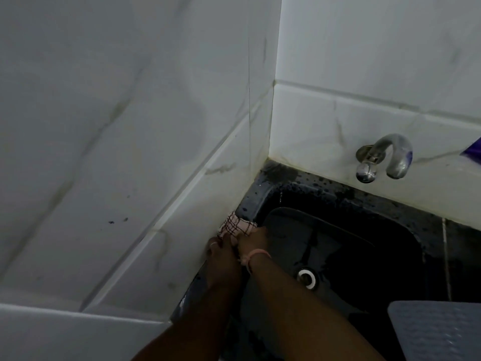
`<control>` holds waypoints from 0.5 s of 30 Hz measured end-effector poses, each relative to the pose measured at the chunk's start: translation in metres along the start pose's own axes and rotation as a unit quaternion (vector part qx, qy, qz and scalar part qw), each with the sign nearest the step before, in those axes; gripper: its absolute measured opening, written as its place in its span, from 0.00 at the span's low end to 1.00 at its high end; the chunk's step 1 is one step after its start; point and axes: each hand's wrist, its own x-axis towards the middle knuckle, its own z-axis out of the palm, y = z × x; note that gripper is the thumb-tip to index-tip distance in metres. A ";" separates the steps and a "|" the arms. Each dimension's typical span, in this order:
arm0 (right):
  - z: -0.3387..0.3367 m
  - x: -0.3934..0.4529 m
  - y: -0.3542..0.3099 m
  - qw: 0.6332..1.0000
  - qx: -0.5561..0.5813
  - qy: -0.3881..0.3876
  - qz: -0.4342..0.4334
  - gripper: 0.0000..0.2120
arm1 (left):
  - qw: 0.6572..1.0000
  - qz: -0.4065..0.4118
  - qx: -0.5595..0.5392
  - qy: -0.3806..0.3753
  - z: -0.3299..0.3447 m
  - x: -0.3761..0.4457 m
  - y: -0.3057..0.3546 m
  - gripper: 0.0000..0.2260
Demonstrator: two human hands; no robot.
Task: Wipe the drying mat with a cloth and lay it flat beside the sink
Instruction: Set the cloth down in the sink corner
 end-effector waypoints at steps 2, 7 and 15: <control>-0.007 0.002 0.000 0.992 0.114 -0.020 0.055 0.24 | 1.000 0.006 0.014 0.007 0.001 0.003 0.000 0.18; -0.017 -0.004 -0.007 0.965 0.225 -0.065 0.121 0.18 | 0.997 0.061 0.040 0.023 0.005 0.011 -0.011 0.17; -0.077 -0.025 0.004 0.916 0.389 -0.075 0.069 0.20 | 0.964 -0.015 -0.267 -0.010 -0.004 -0.002 0.033 0.21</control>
